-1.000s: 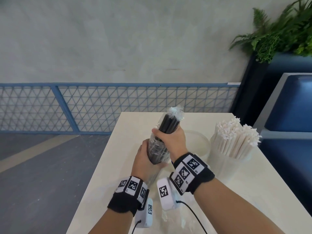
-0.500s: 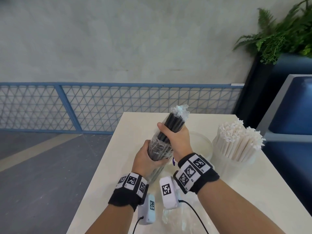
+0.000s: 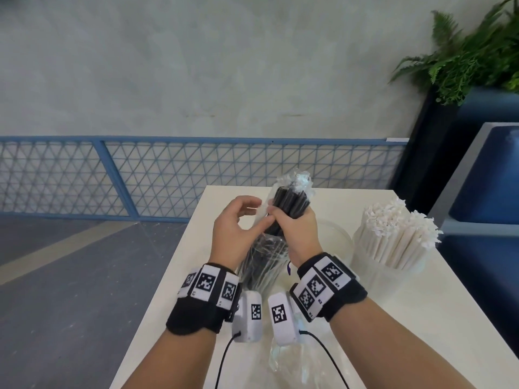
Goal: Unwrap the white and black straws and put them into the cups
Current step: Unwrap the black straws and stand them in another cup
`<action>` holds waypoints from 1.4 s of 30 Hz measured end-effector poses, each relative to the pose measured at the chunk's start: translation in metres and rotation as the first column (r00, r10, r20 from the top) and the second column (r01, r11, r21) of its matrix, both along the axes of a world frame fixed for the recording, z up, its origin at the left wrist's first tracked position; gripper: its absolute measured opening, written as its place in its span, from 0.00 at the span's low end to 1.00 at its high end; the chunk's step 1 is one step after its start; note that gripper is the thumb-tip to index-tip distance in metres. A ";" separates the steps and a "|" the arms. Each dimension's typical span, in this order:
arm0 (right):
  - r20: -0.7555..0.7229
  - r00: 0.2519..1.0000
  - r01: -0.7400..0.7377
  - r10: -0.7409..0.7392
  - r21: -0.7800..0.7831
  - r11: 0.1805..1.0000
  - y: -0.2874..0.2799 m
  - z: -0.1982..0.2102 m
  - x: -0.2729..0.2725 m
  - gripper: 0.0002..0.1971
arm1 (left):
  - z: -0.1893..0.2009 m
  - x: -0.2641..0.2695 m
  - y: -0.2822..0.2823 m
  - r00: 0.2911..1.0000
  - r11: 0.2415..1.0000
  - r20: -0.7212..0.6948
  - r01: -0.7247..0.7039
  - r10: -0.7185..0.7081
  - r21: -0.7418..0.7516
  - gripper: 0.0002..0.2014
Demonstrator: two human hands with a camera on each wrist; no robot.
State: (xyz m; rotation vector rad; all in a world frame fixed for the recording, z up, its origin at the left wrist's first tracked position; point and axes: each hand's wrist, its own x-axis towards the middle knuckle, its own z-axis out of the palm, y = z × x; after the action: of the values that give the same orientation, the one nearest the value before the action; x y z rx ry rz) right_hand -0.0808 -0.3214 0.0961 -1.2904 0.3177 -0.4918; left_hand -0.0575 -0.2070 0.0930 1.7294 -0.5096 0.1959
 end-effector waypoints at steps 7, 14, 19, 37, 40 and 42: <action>0.019 1.000 -0.003 0.002 0.040 0.999 -0.012 0.001 -0.003 0.14 | -0.003 0.007 -0.002 0.986 0.973 -0.014 -0.168 0.167 -0.156 0.09; 0.036 0.998 0.038 -0.042 0.117 0.992 -0.022 0.005 -0.001 0.13 | -0.013 0.004 0.008 0.951 0.965 -0.215 0.182 -0.221 -0.188 0.21; 0.050 0.999 0.011 -0.016 0.092 0.996 -0.019 0.013 0.001 0.09 | -0.044 -0.006 0.003 0.938 0.933 -0.264 0.285 -0.225 0.219 0.44; 0.155 0.929 0.308 -0.337 0.181 0.934 -0.079 0.077 0.000 0.11 | -0.065 0.020 -0.005 0.968 0.949 -0.192 -0.099 0.161 0.301 0.17; 0.196 0.890 0.360 -0.413 0.257 0.897 -0.092 0.091 -0.013 0.10 | -0.067 0.022 -0.006 0.964 0.955 -0.198 -0.121 0.178 0.271 0.15; 0.258 0.861 0.350 -0.439 0.327 0.878 -0.098 0.101 -0.023 0.10 | -0.070 0.023 -0.006 0.963 0.955 -0.189 -0.140 0.192 0.262 0.13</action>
State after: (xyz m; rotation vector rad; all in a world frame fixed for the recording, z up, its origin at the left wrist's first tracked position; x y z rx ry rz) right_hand -0.1039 -0.4198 0.1973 -0.8537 0.3618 -0.9718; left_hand -0.0344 -0.2132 0.0232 2.0116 -0.2362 0.0674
